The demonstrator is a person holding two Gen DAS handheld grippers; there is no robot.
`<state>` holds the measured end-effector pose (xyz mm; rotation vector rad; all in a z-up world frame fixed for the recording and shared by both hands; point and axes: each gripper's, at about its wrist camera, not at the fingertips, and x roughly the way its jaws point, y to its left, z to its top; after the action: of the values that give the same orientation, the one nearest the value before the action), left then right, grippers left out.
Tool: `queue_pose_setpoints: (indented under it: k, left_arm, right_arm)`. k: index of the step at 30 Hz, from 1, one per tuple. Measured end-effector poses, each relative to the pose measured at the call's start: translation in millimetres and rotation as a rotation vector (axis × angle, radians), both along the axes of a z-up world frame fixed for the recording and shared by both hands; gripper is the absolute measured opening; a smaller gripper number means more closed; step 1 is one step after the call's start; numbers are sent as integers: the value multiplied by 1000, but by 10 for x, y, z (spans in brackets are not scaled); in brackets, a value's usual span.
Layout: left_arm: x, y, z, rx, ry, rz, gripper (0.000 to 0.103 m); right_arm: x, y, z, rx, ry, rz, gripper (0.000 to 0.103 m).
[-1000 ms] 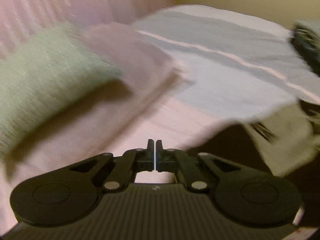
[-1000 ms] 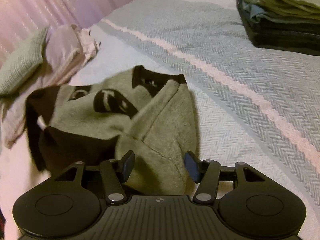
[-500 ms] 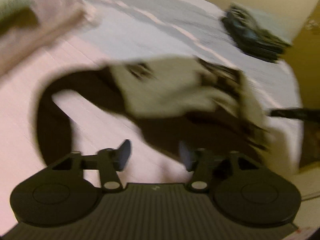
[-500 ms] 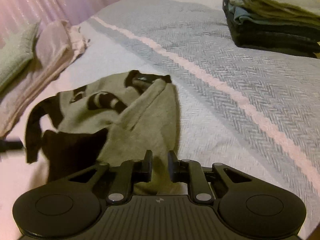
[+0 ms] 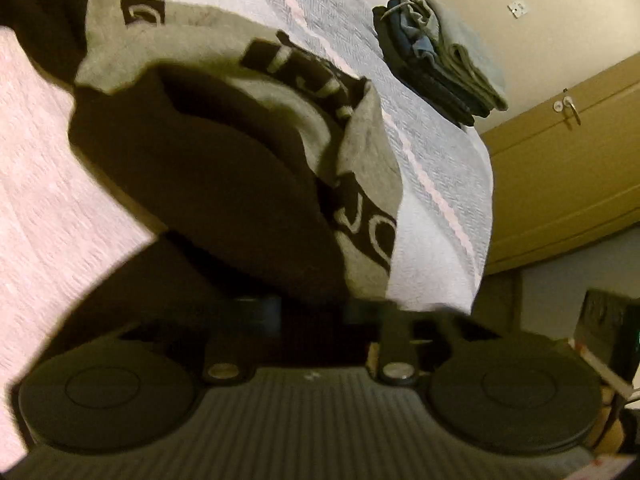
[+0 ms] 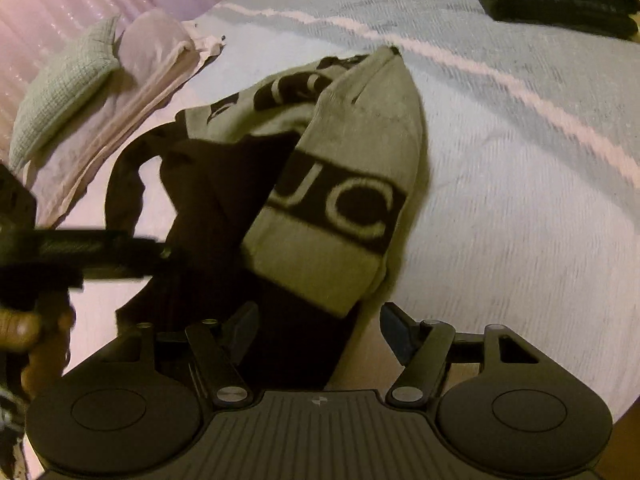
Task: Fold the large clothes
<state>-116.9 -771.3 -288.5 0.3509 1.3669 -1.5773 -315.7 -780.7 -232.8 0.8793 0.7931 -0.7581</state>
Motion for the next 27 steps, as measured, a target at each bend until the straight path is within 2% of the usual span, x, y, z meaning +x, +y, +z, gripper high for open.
queue_pose_setpoints:
  k: [4, 7, 11, 13, 15, 16, 17, 18, 20, 22, 24, 27]
  left_arm:
    - [498, 86, 352, -61, -170, -2, 10]
    - [1080, 164, 566, -62, -304, 39, 10]
    - [1701, 174, 653, -20, -473, 120, 4]
    - [1933, 202, 636, -4, -482, 161, 3]
    - [2032, 274, 623, 2, -497, 181, 3]
    - [2020, 321, 622, 2, -506, 178, 3]
    - [2015, 388, 631, -4, -504, 173, 3]
    - [1989, 447, 625, -8, -491, 163, 4]
    - [1910, 567, 592, -3, -483, 137, 9]
    - [1760, 632, 484, 13, -498, 73, 30]
    - [1578, 739, 388, 21, -545, 0, 39]
    - [1428, 822, 235, 43, -545, -51, 45]
  right_arm:
    - [185, 162, 44, -9, -24, 54, 64]
    - [459, 250, 19, -26, -35, 87, 64]
    - [858, 308, -199, -22, 23, 88, 64]
    - [987, 290, -340, -25, 95, 60, 64]
    - [996, 231, -454, 1, 108, 41, 64]
    - [953, 196, -469, 3, 105, 45, 58]
    - [897, 170, -461, 12, 93, 44, 41]
    - [826, 145, -435, 28, 70, 50, 31]
    - [661, 126, -326, 46, 42, 62, 4]
    - [520, 134, -168, 17, 55, 71, 2]
    - [336, 120, 9, -3, 59, 60, 1]
    - [79, 80, 253, -44, 64, 52, 1]
